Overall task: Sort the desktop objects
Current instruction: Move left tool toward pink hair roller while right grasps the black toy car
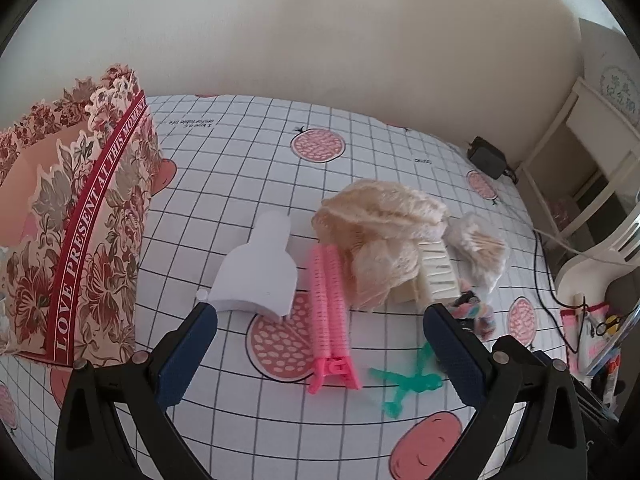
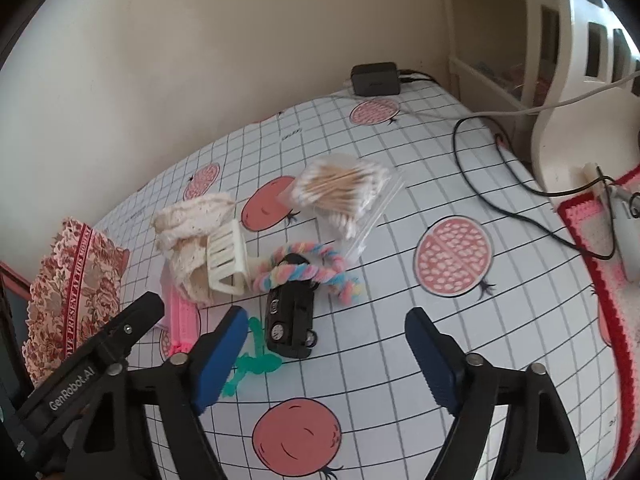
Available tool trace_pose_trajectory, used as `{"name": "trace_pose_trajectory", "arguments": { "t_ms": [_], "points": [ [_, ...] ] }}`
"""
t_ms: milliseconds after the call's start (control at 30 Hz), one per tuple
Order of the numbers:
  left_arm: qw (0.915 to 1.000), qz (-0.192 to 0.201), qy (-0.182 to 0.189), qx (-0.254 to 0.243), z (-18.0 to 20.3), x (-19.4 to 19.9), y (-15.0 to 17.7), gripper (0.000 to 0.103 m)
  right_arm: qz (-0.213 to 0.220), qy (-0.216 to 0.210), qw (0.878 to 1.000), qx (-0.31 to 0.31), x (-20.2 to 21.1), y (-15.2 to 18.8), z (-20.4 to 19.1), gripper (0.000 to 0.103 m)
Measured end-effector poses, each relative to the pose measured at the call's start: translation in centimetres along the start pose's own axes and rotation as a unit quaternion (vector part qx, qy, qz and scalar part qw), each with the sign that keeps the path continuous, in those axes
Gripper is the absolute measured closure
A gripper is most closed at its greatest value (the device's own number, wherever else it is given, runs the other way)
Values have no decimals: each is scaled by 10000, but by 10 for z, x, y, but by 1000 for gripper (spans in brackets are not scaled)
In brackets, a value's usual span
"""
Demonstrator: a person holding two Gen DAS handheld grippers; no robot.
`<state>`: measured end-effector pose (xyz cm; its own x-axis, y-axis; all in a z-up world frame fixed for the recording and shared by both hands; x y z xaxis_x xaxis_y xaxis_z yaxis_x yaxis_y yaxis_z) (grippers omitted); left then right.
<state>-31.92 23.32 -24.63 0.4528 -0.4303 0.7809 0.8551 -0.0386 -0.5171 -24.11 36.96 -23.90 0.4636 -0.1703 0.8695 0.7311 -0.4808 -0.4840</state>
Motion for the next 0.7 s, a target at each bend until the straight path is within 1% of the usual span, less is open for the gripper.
{"name": "trace_pose_trajectory", "arguments": {
  "t_ms": [67, 167, 233, 400, 500, 633, 700],
  "points": [
    [9999, -42, 27, 105, -6, -2, 1, 1, -34, -20, 10000, 49, -4, 2, -5, 25],
    [9999, -73, 2, 121, -11, -3, 1, 1, -111, -42, 9999, 63, -13, 4, -9, 30],
    [9999, -75, -6, 107, -14, -3, 2, 1, -116, -44, 9999, 76, -16, 5, -11, 40],
    [9999, -105, -57, 112, -19, -6, 4, 1, -158, -26, 9998, 95, -22, 8, -14, 45],
    [9998, -142, -61, 87, -19, -10, 6, 1, -182, -11, 9997, 158, -25, 11, -17, 45],
    [9998, -207, -19, 18, -14, -15, 11, 1, -229, 0, 9994, 246, -29, 13, -22, 53],
    [9997, -229, -14, -25, -12, -18, 12, 1, -237, 3, 9993, 276, -30, 14, -24, 54]
  ]
}}
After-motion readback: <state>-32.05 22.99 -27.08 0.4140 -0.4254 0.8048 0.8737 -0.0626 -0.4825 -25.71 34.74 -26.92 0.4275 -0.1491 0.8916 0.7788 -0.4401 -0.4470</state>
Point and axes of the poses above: each gripper's, at about its wrist camera, not at the fingertips, and x roughly against the way its jaws point, z to its right, y to its underside, the point moved 10 cm from there along -x, roughly the way its jaws point, and after that the axes turned 11 degrees about y, right-handed, at the moved point
